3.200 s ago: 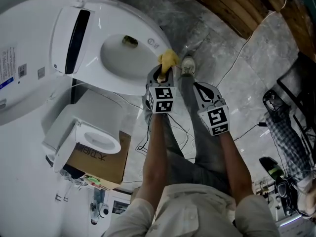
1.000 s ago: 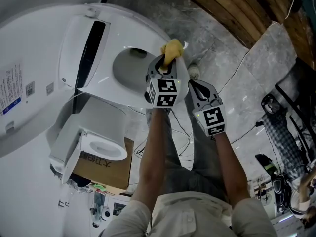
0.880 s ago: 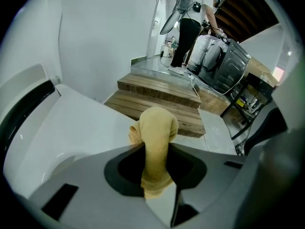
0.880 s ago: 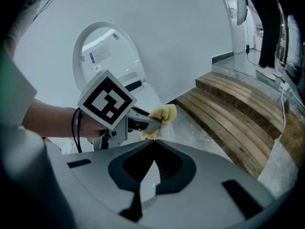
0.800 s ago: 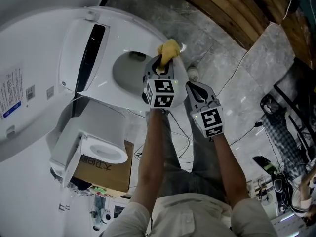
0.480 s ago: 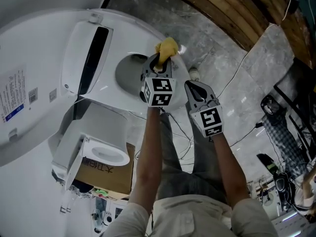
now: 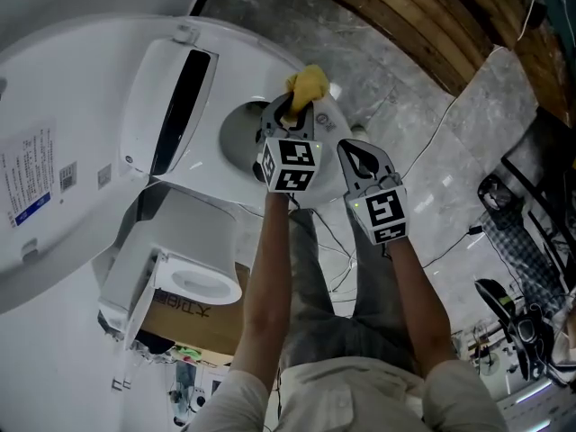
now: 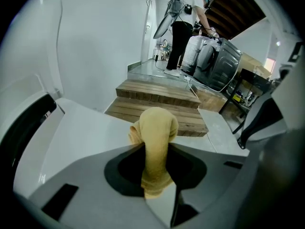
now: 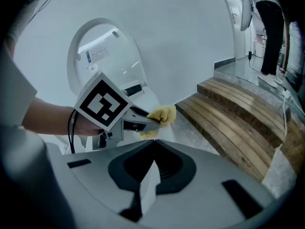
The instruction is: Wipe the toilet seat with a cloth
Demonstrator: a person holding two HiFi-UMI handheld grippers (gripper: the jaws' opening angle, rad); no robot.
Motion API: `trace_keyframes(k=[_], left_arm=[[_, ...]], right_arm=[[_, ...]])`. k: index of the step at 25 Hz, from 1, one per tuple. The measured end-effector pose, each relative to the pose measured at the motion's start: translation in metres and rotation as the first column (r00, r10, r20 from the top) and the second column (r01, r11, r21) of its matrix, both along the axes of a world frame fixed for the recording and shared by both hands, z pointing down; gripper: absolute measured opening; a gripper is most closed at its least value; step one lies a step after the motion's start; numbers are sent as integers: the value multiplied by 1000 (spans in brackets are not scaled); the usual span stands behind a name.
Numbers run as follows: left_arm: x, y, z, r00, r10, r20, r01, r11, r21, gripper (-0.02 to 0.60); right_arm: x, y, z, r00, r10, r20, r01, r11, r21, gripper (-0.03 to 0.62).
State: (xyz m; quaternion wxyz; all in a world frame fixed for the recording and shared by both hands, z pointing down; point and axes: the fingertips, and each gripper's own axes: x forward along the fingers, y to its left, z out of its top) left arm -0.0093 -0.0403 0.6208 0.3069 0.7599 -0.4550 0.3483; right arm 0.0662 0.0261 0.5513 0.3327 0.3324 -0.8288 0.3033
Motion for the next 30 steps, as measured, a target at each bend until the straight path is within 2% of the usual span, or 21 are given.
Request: trace_keyframes(k=[8,30], left_arm=[[-16,-13,-2,1000,14,11,-15,1000,22,123],[-75,-34,-4,998,-46,44,44,998,45,121]], right_arm=[[-12,-10,-1,1000,-4,0,4,1000,16,8],[-48,2,-2,1000,-25,-3,25,999,24,8]])
